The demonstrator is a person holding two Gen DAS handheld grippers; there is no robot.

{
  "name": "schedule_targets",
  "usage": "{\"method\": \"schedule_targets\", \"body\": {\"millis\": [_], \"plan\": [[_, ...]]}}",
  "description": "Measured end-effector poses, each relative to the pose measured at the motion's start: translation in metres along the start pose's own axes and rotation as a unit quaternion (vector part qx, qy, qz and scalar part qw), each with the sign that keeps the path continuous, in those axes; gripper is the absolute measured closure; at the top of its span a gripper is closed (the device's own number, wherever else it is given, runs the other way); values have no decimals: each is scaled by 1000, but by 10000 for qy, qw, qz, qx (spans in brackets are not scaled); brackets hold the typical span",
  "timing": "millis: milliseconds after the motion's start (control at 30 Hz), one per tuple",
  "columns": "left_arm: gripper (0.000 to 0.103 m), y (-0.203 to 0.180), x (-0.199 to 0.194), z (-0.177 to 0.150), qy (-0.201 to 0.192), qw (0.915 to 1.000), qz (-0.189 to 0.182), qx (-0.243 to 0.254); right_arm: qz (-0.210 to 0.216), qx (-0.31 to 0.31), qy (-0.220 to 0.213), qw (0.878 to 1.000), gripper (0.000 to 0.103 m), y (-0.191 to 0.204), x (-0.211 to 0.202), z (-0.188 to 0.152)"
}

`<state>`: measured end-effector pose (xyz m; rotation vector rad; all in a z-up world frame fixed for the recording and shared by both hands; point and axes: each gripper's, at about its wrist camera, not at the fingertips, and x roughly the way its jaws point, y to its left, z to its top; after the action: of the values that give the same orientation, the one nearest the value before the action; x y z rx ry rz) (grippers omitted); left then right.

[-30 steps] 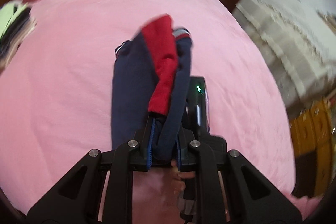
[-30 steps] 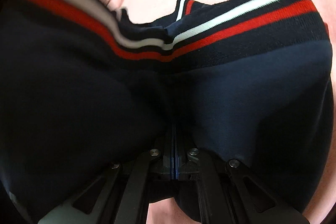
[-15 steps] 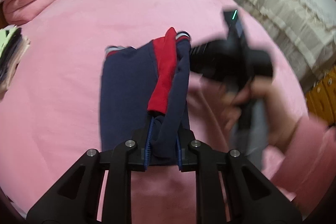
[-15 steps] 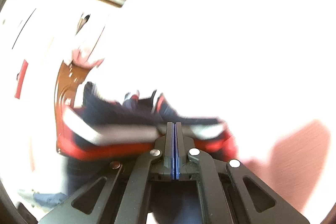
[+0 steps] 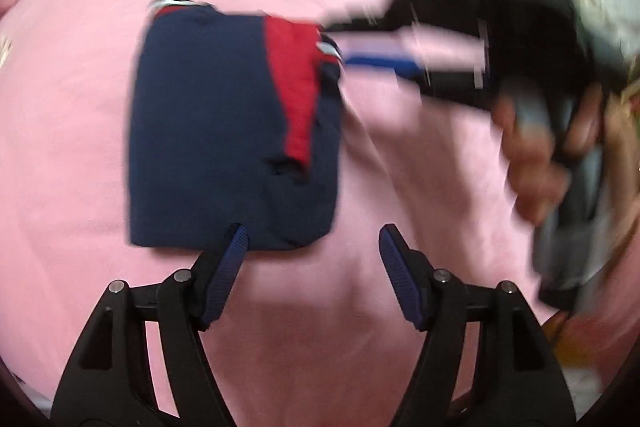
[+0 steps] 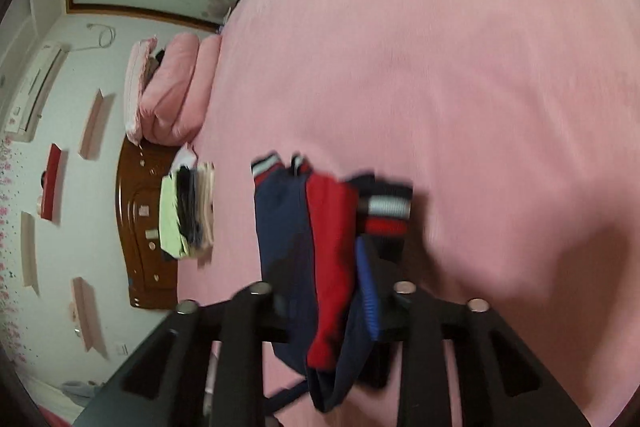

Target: Fold large clothes

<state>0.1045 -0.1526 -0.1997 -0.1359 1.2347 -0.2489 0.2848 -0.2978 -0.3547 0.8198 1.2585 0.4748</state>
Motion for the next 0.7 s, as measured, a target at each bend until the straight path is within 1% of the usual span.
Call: {"method": "schedule_targets", "body": {"millis": [33,100,133,200,267,300,367,400,467,500,567,600,667,700], "plan": [[37,9,-6,2,-79,9999,10,-142,-35,-4,51,10000,70,3,13,-11],[37,33,-15,7,-157,9986,196,-460,-140,-8,209,9997,67,8,25,-23],[37,41,-16,9,-166,9980,269,-539,-169,-28,270,9995,67,16,49,-32],[37,64,-17,15,-243,9952,513,-801,-79,-34,312,9995,68,27,80,-43],[37,81,-17,24,-257,9927,685,-961,89,16,251,9996,88,30,96,-49],[37,87,-18,28,-274,9917,739,-1012,90,12,238,9997,97,30,98,-50],[37,95,-22,31,-396,9893,818,-1144,-124,-111,91,9998,99,35,97,-53],[37,96,-23,32,-426,9886,827,-1185,-185,-260,-51,9995,99,40,91,-55],[37,104,-25,35,-460,9877,817,-1251,-251,-255,-203,9992,99,39,74,-59],[37,107,-25,36,-466,9873,821,-1278,-376,-192,-210,9989,100,33,56,-56],[37,110,-21,36,-448,9872,813,-1294,-844,49,-118,9964,100,21,42,-61],[37,109,-20,35,-435,9877,777,-1286,-976,153,-75,9951,100,13,35,-63],[37,113,-18,35,-402,9881,764,-1273,-895,223,-58,9957,99,8,36,-68],[37,112,-14,36,-381,9881,773,-1271,-812,273,-58,9963,95,8,35,-70]]}}
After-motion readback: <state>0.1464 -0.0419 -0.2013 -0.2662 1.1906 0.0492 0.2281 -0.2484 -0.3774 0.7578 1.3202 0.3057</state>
